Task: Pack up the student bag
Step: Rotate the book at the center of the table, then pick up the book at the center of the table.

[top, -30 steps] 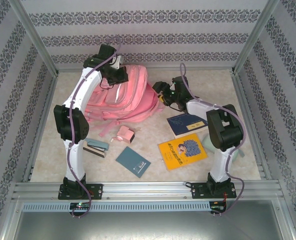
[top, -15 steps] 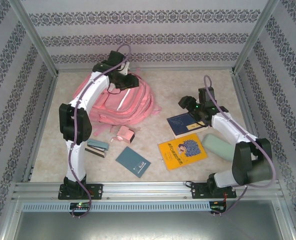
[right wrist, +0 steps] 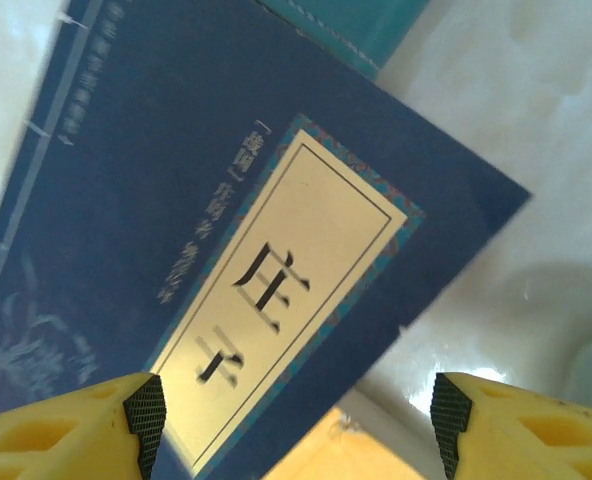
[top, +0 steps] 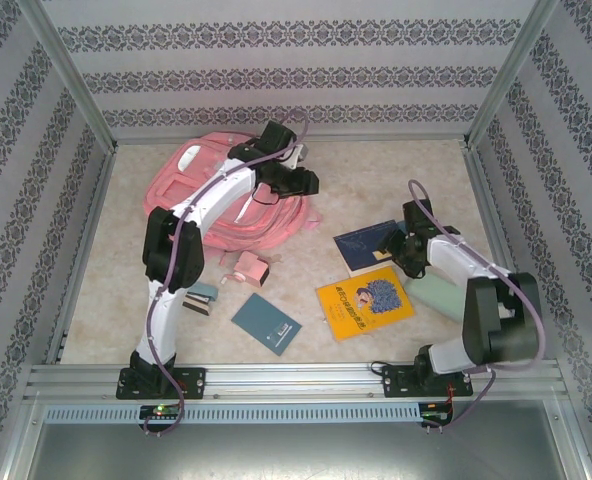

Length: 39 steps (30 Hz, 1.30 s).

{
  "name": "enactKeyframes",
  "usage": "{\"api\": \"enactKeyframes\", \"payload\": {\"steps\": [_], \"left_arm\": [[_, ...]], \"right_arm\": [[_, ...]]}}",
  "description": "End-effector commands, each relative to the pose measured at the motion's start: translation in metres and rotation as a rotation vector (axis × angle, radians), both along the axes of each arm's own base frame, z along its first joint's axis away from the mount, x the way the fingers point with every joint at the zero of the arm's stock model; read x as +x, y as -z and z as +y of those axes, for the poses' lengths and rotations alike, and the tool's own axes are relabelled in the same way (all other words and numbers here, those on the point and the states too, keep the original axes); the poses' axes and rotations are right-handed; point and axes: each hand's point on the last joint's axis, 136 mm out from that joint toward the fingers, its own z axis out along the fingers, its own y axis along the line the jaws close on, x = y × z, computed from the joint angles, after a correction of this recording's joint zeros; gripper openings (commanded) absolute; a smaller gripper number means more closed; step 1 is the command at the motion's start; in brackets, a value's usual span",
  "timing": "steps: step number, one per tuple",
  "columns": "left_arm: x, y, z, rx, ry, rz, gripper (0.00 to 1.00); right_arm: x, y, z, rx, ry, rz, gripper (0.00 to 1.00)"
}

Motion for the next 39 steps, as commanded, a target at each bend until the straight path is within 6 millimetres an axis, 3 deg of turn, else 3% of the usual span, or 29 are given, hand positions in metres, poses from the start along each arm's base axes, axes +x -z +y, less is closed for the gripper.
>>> {"api": "enactKeyframes", "payload": {"steps": [1,9,14,17,23,31,39], "left_arm": [[-0.002,0.003,-0.006,-0.005,0.012,0.001,0.47],[-0.012,0.018,-0.007,0.014,0.032,0.031,0.48],[-0.016,0.028,-0.017,0.008,0.044,0.055,0.48],[-0.016,0.038,-0.03,-0.023,0.043,0.084,0.48],[-0.023,0.059,-0.056,-0.006,0.033,0.115,0.48],[-0.024,0.087,-0.077,0.024,0.034,0.14,0.49],[-0.022,0.121,-0.065,0.129,0.003,0.157,0.49]], "right_arm": [[0.021,0.001,0.007,0.01,-0.053,-0.032,0.72],[0.071,-0.012,0.024,0.037,-0.183,-0.133,0.72],[0.096,-0.011,0.045,0.108,-0.284,-0.132,0.71],[0.102,-0.007,0.046,0.108,-0.286,-0.105,0.7],[0.085,-0.008,0.046,0.054,-0.266,-0.069,0.7],[0.051,0.015,0.06,0.089,-0.283,-0.002,0.64],[0.05,0.023,0.066,0.079,-0.302,0.009,0.51]]}}
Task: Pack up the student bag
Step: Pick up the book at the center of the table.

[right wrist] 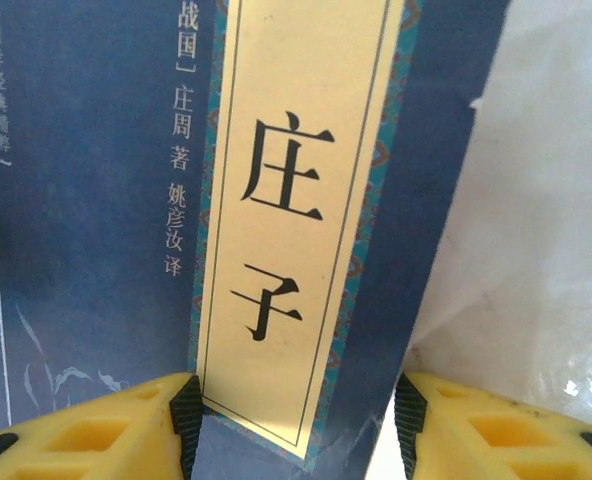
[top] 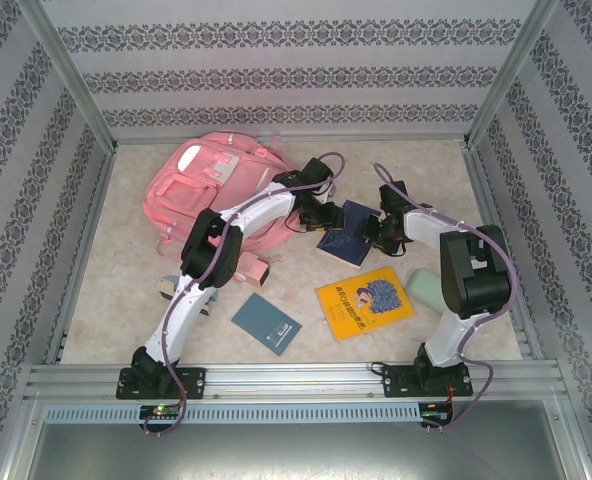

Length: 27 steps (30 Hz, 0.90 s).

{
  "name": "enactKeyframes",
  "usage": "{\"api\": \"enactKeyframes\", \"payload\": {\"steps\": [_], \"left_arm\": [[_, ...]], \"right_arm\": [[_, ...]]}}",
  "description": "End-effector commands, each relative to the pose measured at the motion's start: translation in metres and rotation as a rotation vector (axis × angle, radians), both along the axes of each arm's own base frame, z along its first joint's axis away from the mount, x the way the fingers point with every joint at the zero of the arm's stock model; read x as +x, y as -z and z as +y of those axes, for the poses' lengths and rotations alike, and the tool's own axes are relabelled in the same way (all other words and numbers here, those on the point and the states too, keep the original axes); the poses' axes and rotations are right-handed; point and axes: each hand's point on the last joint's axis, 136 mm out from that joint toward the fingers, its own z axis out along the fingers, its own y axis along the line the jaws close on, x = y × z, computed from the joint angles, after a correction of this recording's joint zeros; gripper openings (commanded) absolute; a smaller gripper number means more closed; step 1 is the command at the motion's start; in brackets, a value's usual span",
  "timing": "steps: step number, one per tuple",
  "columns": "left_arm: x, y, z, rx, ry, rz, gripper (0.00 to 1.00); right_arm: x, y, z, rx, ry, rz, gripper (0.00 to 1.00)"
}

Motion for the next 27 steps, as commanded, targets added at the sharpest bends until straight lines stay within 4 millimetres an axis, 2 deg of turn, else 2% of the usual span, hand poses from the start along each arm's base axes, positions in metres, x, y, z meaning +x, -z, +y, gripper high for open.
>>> {"api": "enactKeyframes", "payload": {"steps": [1,9,15,21,24,27], "left_arm": [[0.006,0.007,0.007,0.063,-0.024,-0.025,0.49],[0.016,0.001,0.009,0.078,-0.044,-0.068,0.5],[0.017,0.02,0.014,0.124,-0.042,-0.047,0.51],[0.01,0.034,0.009,0.114,-0.022,0.001,0.5],[-0.002,0.029,-0.008,0.011,0.023,0.047,0.45],[-0.01,0.007,-0.031,-0.151,0.07,0.078,0.44]], "right_arm": [[-0.012,0.009,0.008,0.006,-0.024,0.04,0.5],[-0.01,0.01,0.011,-0.007,-0.034,0.046,0.37],[-0.011,0.011,0.011,-0.009,-0.035,0.048,0.37],[-0.012,0.013,0.012,-0.005,-0.033,0.055,0.36],[-0.012,0.014,0.012,-0.002,-0.031,0.057,0.36],[-0.012,0.015,0.013,0.003,-0.034,0.058,0.36]]}}
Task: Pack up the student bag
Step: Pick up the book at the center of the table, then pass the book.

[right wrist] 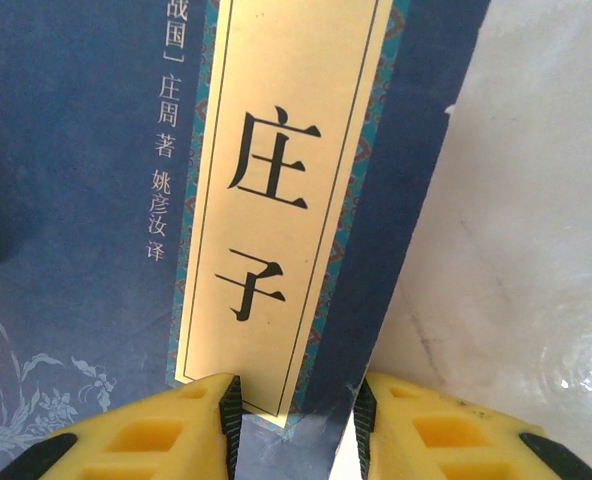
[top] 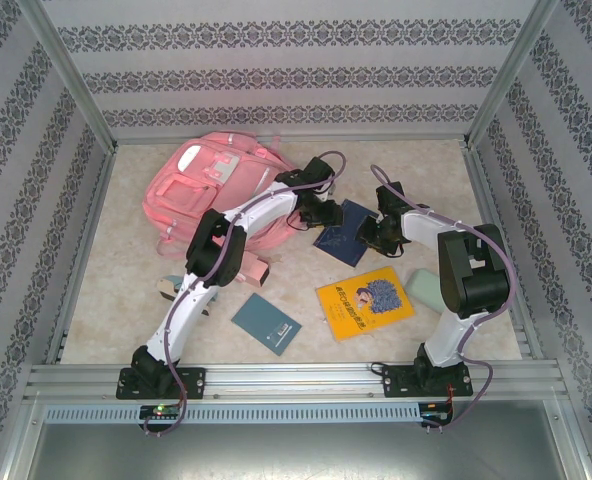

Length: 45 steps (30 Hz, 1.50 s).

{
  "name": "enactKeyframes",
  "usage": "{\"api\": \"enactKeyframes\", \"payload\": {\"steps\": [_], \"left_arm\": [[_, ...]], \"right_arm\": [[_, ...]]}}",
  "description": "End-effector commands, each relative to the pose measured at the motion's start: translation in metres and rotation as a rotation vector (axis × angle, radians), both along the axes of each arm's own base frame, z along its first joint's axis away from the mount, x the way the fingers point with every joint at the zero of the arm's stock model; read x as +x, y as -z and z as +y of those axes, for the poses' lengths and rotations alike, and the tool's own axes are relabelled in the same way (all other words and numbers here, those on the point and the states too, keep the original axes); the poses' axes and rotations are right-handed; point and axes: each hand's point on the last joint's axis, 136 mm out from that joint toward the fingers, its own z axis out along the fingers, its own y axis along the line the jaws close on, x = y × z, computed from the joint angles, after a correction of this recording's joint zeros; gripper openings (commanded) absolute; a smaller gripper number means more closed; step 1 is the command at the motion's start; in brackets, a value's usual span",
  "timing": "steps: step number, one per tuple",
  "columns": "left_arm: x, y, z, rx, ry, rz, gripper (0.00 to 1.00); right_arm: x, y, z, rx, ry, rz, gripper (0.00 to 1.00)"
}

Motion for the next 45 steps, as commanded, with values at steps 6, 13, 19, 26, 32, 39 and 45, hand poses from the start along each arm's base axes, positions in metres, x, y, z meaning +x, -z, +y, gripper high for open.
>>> {"api": "enactKeyframes", "payload": {"steps": [6,13,19,26,32,39,45], "left_arm": [[-0.039,-0.056,-0.06,-0.413,0.163,0.133,0.41],[-0.042,-0.083,-0.072,-0.549,0.187,0.166,0.4],[-0.041,-0.057,-0.06,-0.447,0.159,0.182,0.17],[-0.02,-0.095,-0.049,-0.499,0.107,0.109,0.0],[-0.003,-0.152,-0.038,-0.652,0.069,0.043,0.0],[0.018,-0.202,-0.017,-0.82,0.017,-0.011,0.0],[0.017,-0.218,-0.017,-0.87,0.027,-0.015,0.0]], "right_arm": [[-0.007,0.01,0.01,0.019,-0.026,0.043,0.36],[0.001,-0.003,0.013,0.058,-0.03,-0.004,0.37],[0.009,-0.028,0.009,0.091,-0.034,-0.085,0.42],[0.013,-0.071,-0.002,0.07,-0.021,-0.272,0.53],[0.02,-0.114,0.002,0.268,0.02,-0.387,0.62],[0.038,-0.147,0.005,0.528,0.061,-0.444,0.71],[0.056,-0.167,0.014,0.696,0.06,-0.492,0.72]]}}
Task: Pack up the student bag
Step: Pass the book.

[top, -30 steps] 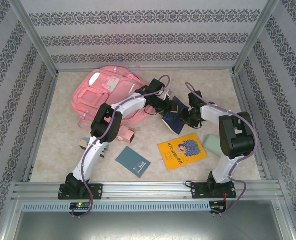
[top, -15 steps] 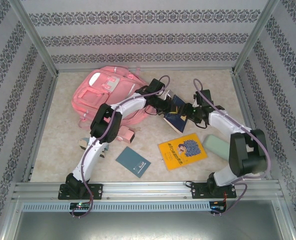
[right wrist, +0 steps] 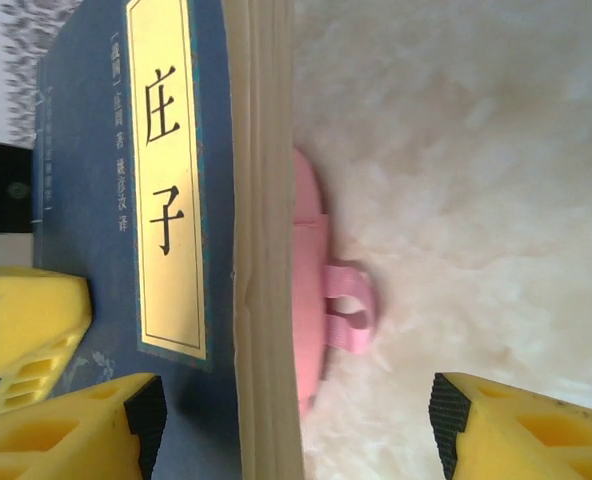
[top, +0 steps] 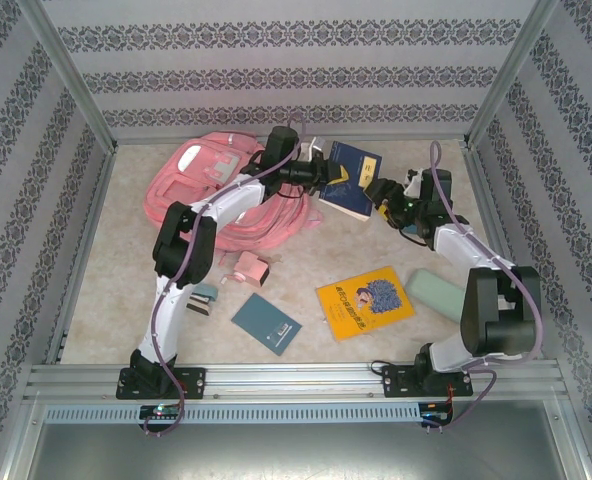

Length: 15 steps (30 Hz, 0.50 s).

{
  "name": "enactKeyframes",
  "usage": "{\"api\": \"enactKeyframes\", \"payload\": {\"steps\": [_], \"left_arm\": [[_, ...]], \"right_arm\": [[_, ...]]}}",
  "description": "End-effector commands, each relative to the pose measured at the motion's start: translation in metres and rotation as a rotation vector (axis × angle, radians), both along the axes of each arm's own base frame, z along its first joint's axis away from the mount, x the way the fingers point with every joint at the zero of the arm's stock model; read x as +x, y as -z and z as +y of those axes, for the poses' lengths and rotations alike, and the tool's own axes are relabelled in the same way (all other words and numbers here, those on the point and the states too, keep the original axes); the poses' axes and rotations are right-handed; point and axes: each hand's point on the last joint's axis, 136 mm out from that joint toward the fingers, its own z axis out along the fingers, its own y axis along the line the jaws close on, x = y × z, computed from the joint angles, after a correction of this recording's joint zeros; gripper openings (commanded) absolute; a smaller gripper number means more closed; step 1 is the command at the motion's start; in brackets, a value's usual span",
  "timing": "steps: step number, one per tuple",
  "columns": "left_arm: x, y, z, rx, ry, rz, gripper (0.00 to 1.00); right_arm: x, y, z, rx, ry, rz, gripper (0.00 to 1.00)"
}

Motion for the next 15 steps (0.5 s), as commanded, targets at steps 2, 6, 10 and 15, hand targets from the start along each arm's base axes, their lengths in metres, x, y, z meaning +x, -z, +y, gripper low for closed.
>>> {"api": "enactKeyframes", "payload": {"steps": [2,6,10,15], "left_arm": [[-0.009,-0.047,-0.006,-0.127,0.036,-0.064,0.0],[-0.011,-0.047,-0.008,-0.142,0.052,-0.053,0.0],[-0.014,-0.04,-0.007,-0.111,0.066,-0.039,0.0],[-0.021,-0.032,-0.004,-0.041,0.086,-0.044,0.0]], "right_arm": [[0.014,-0.023,0.015,0.186,-0.064,-0.058,0.72],[0.026,-0.033,0.02,0.267,-0.081,-0.093,0.68],[0.031,-0.038,0.02,0.268,-0.09,-0.11,0.49],[0.031,-0.038,0.02,0.263,-0.092,-0.116,0.08]]}}
